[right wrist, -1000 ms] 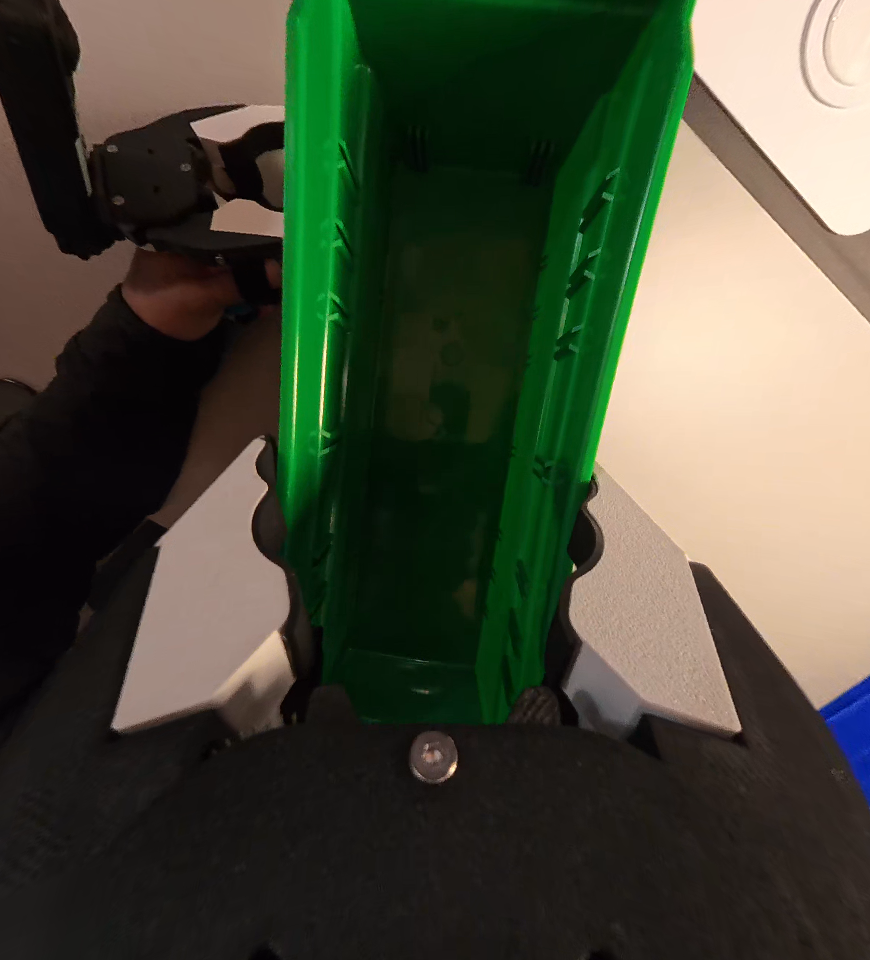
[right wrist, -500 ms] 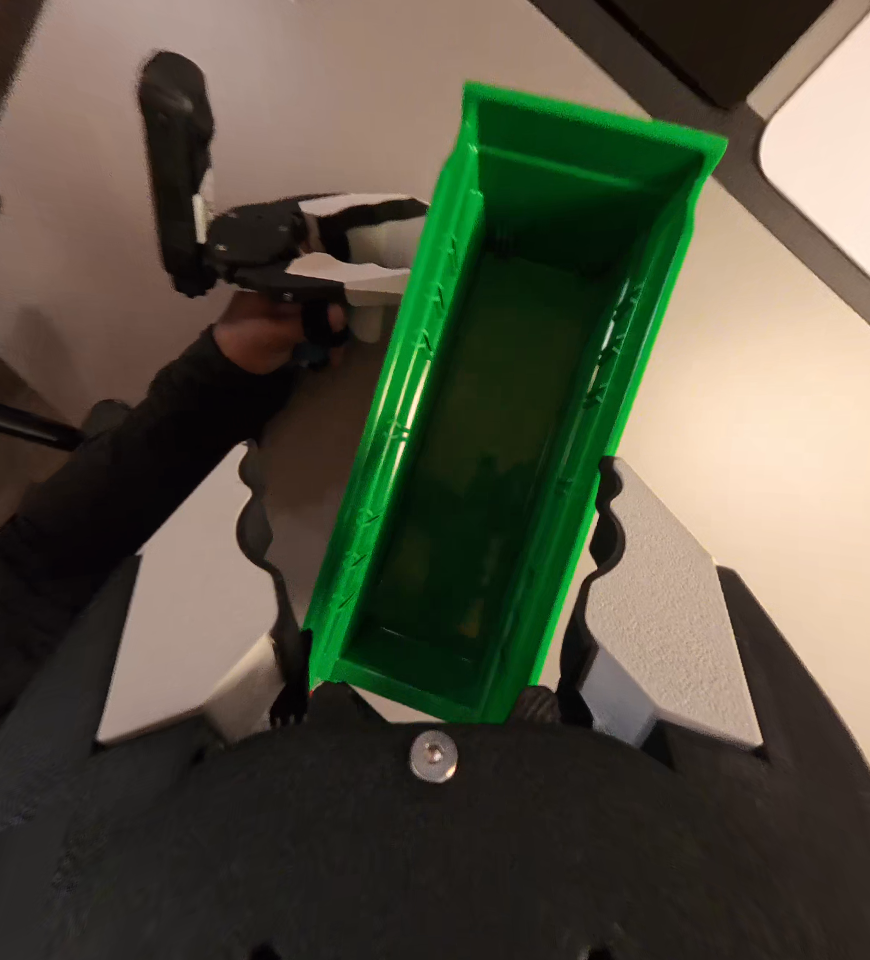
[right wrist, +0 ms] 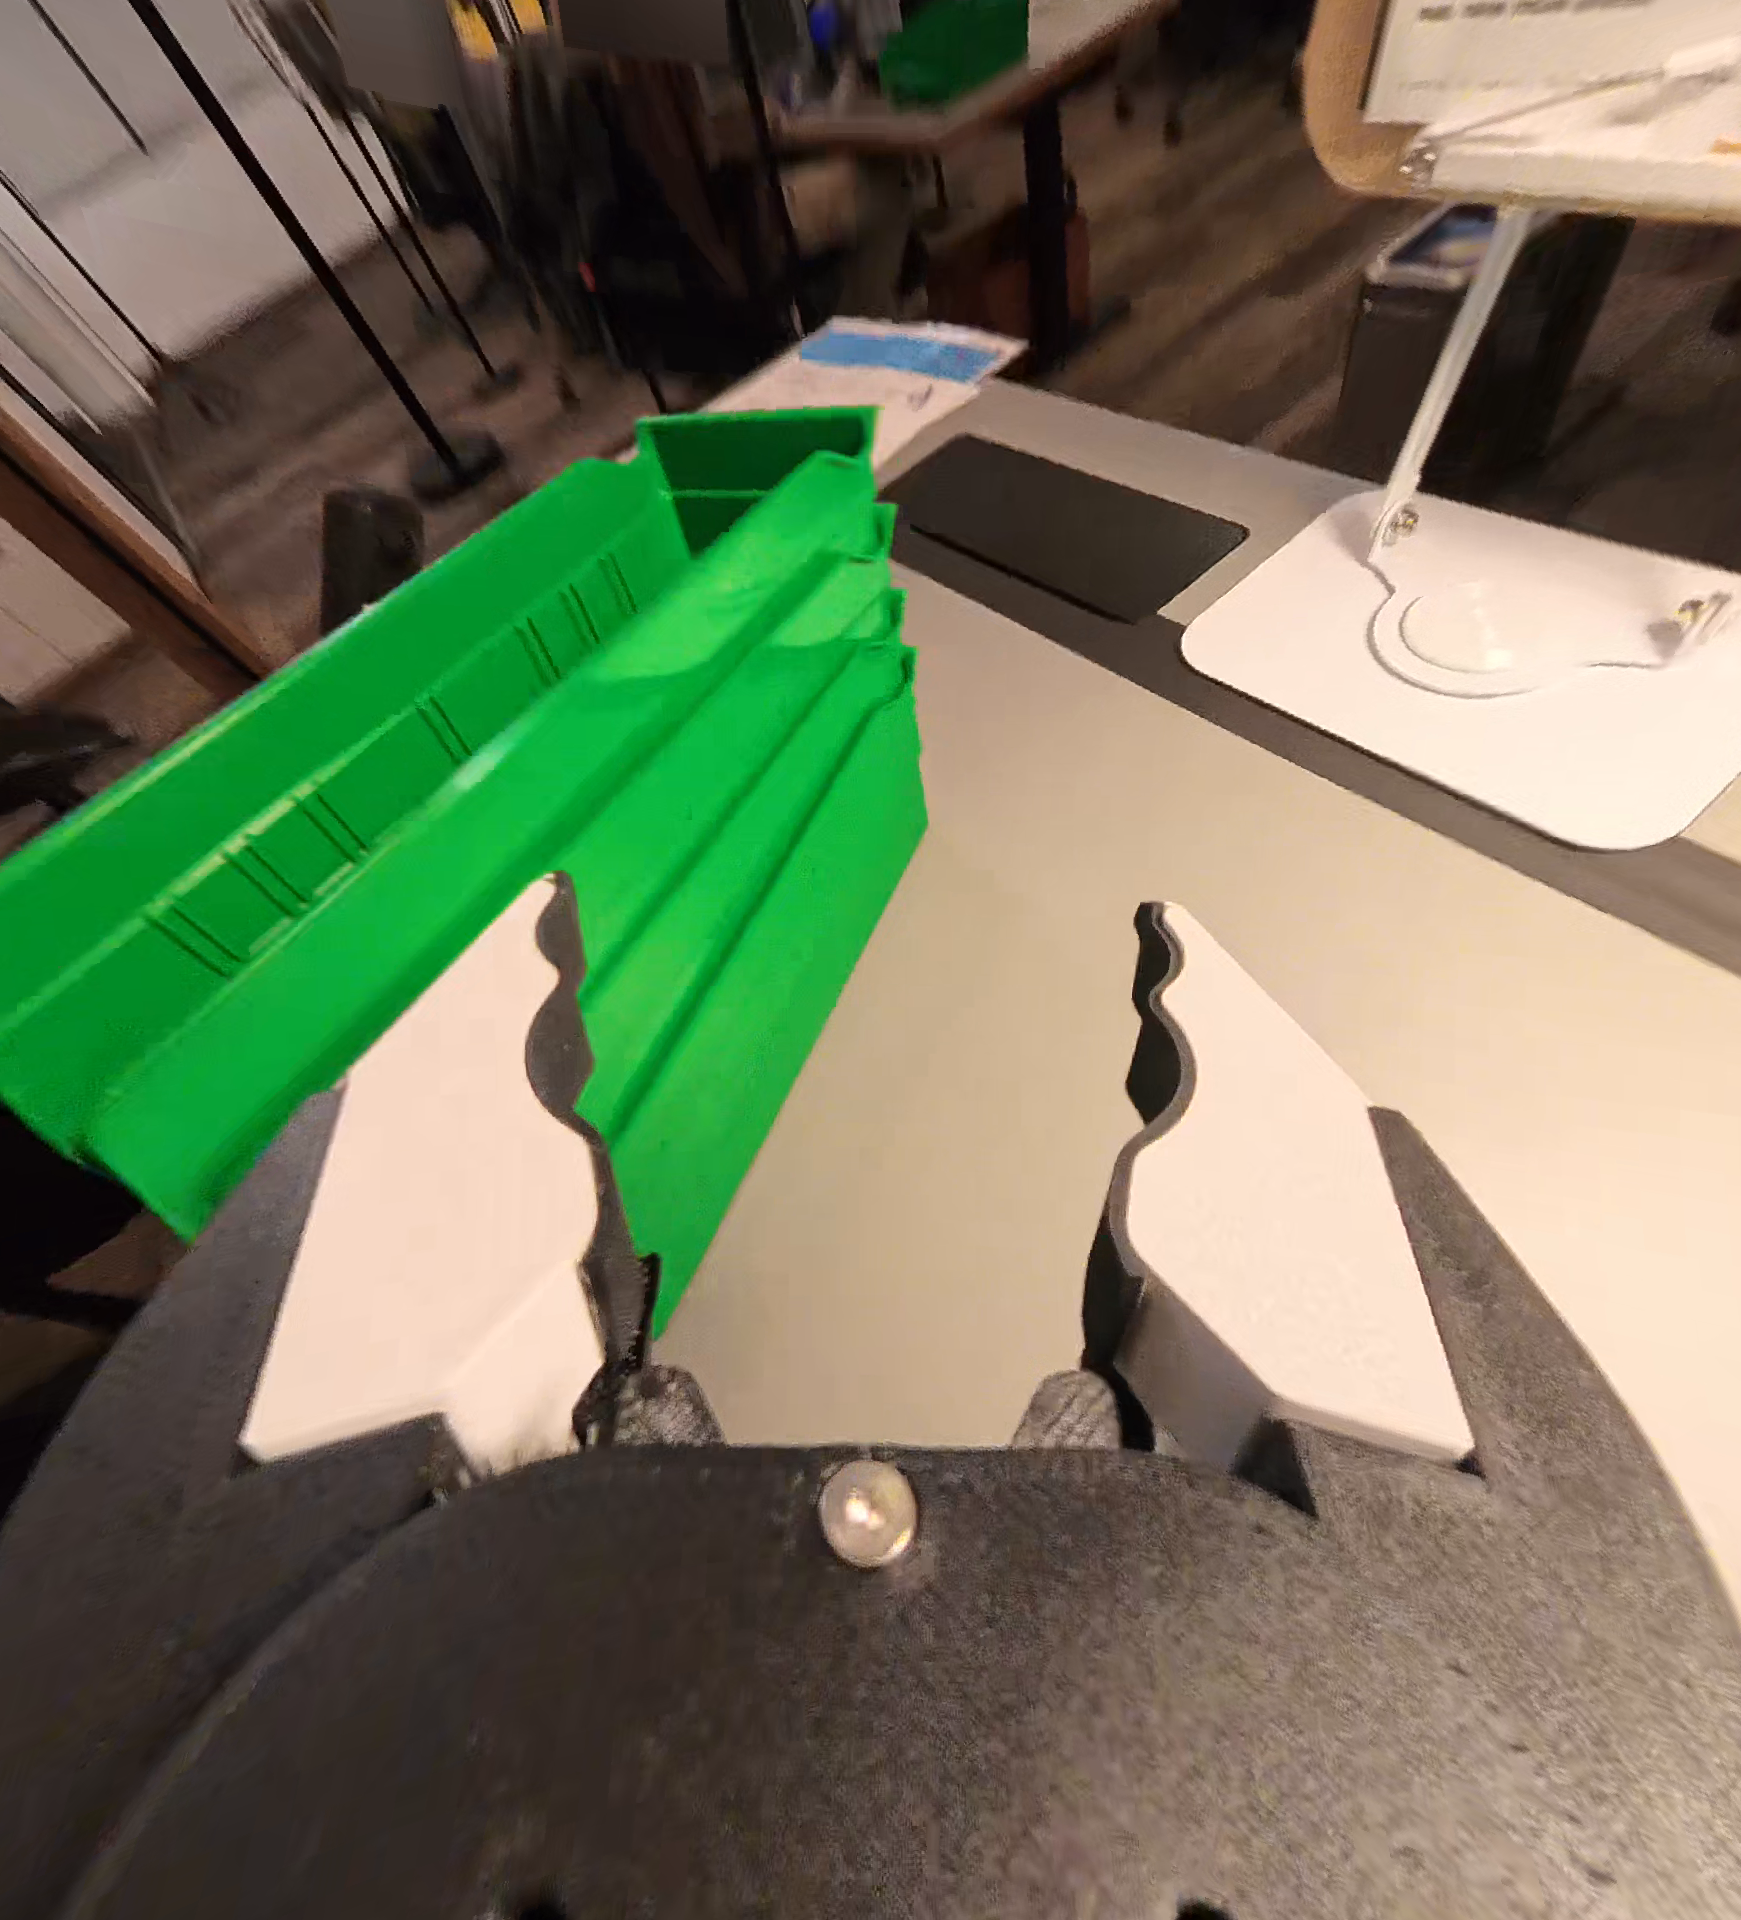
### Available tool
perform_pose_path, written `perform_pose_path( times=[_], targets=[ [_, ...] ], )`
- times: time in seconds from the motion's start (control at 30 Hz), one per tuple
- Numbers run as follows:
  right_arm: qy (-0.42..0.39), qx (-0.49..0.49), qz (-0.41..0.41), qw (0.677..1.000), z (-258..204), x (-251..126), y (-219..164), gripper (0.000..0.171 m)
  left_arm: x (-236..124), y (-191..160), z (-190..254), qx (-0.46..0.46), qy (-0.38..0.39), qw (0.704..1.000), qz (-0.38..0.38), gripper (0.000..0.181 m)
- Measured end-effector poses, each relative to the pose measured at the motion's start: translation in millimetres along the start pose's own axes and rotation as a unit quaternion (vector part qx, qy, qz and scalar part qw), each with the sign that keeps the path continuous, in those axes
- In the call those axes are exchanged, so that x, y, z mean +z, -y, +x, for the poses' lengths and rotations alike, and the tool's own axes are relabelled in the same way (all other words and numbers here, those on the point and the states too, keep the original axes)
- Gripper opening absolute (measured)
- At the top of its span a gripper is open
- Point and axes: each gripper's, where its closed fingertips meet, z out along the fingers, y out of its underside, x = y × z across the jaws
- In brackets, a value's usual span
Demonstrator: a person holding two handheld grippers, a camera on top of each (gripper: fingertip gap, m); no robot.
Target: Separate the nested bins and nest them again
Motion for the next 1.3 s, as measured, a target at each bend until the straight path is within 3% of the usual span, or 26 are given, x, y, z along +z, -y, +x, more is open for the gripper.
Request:
perform_pose_path(
  times=[0.13, 0.3, 0.43, 0.5, 0.87, 1.07, 1.2, 1.3],
  targets=[
    [0.059, 0.059, 0.107, 0.991, 40, 3, -32, 0.102, -2, 6, 4, 0.026, 0.003, 0.999, 0.027, 0.108],
    [0.096, 0.067, 0.172, 0.978, 67, 21, -66, 0.099, -7, 16, 4, 0.037, 0.003, 0.997, 0.062, 0.108],
    [0.129, 0.057, 0.281, 0.949, 56, -16, -57, 0.083, -10, 22, 4, 0.046, 0.001, 0.996, 0.08, 0.108],
    [0.16, 0.053, 0.271, 0.948, 47, -19, -61, 0.084, -8, 24, 4, 0.053, -0.003, 0.995, 0.081, 0.109],
    [0.151, 0.03, 0.241, 0.958, 40, -8, -67, 0.084, -17, 29, 21, 0.096, -0.031, 0.988, 0.116, 0.106],
    [0.143, 0.016, 0.222, 0.964, 35, -3, -71, 0.084, -11, 8, 27, 0.087, -0.053, 0.994, 0.04, 0.094],
    [0.127, 0.0, 0.209, 0.97, 31, 2, -74, 0.083, -4, -13, 23, 0.127, -0.016, 0.991, -0.034, 0.094],
    [0.11, 0.007, 0.219, 0.969, 37, -1, -72, 0.083, -4, -18, 26, 0.146, -0.011, 0.988, -0.044, 0.085]
  ],
)
